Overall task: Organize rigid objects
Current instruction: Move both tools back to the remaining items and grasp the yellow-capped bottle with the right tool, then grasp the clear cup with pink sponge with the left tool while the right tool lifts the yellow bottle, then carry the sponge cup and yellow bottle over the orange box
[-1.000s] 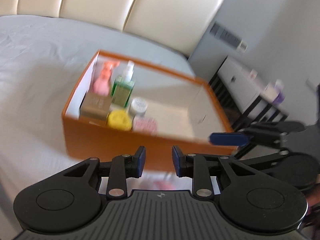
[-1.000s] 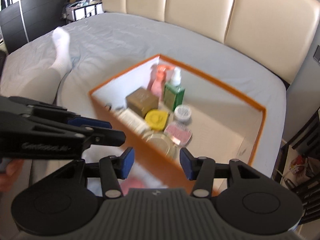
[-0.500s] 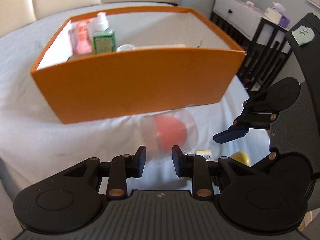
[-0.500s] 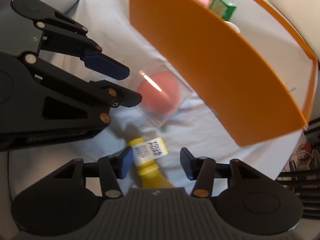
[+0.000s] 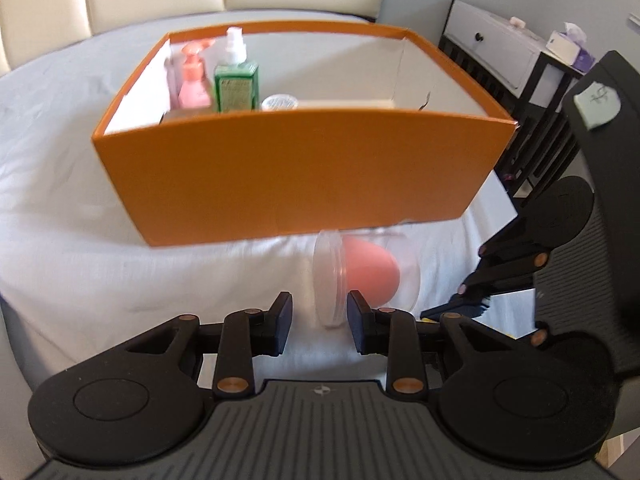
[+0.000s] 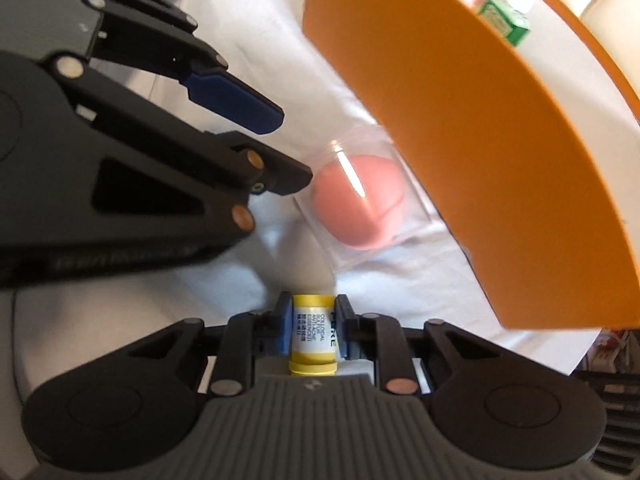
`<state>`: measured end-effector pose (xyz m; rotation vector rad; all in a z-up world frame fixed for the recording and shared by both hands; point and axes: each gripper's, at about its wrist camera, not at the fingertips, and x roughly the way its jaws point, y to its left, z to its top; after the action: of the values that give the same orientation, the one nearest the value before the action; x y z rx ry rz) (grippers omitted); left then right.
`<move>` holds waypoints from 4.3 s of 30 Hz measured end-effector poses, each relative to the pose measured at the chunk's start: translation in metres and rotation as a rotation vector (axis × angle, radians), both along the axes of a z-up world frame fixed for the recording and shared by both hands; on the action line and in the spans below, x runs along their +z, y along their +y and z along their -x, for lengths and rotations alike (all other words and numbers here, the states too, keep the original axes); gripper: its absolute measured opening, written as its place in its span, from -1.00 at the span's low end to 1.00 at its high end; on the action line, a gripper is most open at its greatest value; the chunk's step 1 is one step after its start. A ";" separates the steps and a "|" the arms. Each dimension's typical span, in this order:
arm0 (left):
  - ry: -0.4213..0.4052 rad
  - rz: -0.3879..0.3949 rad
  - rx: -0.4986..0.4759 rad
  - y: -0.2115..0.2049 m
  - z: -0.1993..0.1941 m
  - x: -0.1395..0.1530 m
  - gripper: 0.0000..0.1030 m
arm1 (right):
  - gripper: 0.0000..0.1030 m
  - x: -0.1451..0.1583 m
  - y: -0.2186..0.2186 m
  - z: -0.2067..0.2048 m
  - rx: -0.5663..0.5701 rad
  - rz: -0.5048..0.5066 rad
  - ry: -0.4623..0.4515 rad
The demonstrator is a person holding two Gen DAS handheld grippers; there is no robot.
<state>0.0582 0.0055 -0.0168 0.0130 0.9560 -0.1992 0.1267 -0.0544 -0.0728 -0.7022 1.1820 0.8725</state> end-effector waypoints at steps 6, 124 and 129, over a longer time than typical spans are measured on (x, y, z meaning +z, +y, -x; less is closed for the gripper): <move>-0.037 -0.037 -0.091 -0.014 -0.008 0.006 -0.18 | -0.60 0.018 -0.039 -0.022 -0.165 -0.077 0.060; 0.496 0.082 -0.150 -0.066 -0.195 -0.026 0.26 | -0.60 0.091 -0.086 -0.203 -0.524 -0.244 -0.066; 0.522 0.100 -0.141 -0.065 -0.194 -0.032 0.37 | -0.60 0.083 -0.083 -0.200 -0.514 -0.220 -0.072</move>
<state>0.2523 -0.0599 -0.0491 -0.0668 1.4659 -0.3921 0.3267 -0.1378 0.0099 -0.2280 1.1106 0.5264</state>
